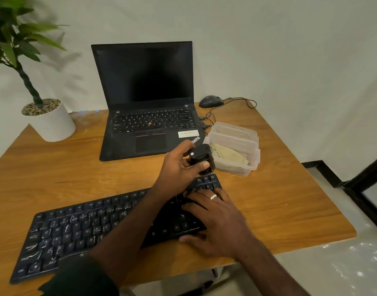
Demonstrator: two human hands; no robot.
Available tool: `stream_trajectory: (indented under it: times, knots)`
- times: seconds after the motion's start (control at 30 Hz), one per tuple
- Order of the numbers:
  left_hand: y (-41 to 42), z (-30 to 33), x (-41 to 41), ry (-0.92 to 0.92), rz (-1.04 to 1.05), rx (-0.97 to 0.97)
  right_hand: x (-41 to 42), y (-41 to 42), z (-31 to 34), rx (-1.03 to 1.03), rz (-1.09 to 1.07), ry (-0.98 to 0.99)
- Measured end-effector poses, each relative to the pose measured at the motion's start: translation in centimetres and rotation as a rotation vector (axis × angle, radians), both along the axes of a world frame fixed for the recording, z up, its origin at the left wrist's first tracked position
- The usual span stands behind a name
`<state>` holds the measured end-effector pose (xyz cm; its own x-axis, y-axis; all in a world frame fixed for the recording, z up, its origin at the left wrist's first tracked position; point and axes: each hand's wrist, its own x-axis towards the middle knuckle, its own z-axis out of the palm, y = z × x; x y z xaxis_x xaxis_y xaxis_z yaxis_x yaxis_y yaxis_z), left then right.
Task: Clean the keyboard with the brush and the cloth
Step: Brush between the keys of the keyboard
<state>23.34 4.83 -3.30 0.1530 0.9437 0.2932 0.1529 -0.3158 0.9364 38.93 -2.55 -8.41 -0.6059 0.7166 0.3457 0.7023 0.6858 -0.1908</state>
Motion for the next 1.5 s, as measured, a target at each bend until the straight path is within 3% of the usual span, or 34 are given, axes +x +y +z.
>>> stream_trajectory:
  times: [0.27,0.73,1.0,1.17,1.37,1.5]
  knots:
    - [-0.4,0.2,-5.2,0.246,0.036,0.003,0.0,-0.1,0.0,-0.001,-0.002,-0.026]
    - [1.2,-0.8,-0.9,0.056,-0.068,-0.033,0.2,-0.2,0.0,0.016,0.025,0.032]
    - [0.8,-0.7,-6.5,0.320,0.017,0.031,0.4,-0.2,-0.2,0.020,0.007,0.067]
    - [0.0,-0.8,-5.4,0.052,0.000,-0.035,0.4,-0.1,-0.3,-0.006,0.006,0.069]
    - [0.5,0.1,-1.2,0.203,-0.054,0.007,0.5,-0.2,-0.3,0.000,0.011,0.076]
    - [0.4,-0.1,-1.7,0.136,-0.005,-0.007,0.5,-0.2,-0.3,-0.003,0.008,0.082]
